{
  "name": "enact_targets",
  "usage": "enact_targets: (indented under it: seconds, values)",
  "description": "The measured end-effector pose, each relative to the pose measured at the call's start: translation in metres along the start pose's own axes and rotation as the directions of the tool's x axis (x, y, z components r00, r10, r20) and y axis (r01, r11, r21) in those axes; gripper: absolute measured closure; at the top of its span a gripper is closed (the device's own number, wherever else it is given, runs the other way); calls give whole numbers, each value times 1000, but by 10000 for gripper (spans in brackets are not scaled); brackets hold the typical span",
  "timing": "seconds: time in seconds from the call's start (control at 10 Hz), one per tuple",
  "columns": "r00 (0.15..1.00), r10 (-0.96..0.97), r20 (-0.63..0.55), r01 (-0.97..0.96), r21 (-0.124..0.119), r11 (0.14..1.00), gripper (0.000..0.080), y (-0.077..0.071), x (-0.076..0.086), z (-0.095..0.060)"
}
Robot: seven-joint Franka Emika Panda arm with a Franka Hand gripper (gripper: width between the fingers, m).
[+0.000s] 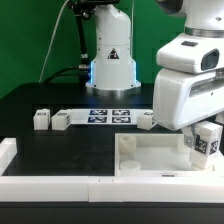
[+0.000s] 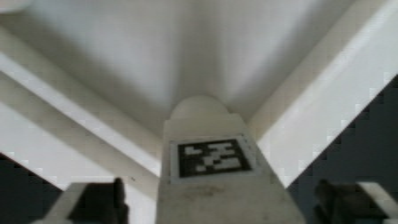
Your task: Assemble one leg
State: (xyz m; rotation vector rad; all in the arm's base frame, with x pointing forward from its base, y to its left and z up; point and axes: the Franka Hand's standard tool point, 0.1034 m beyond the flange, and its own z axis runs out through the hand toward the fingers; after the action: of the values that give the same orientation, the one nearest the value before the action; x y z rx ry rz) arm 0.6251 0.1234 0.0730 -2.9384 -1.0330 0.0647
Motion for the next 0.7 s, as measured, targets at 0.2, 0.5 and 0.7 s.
enact_targets:
  seconds: [0.2, 0.5, 0.7]
  values:
    - [1000, 0, 0, 0, 0, 1000, 509, 0, 0, 0]
    - [1000, 27, 0, -27, 0, 1000, 509, 0, 0, 0]
    - [949, 316, -4, -316, 24, 948, 509, 1, -1, 1]
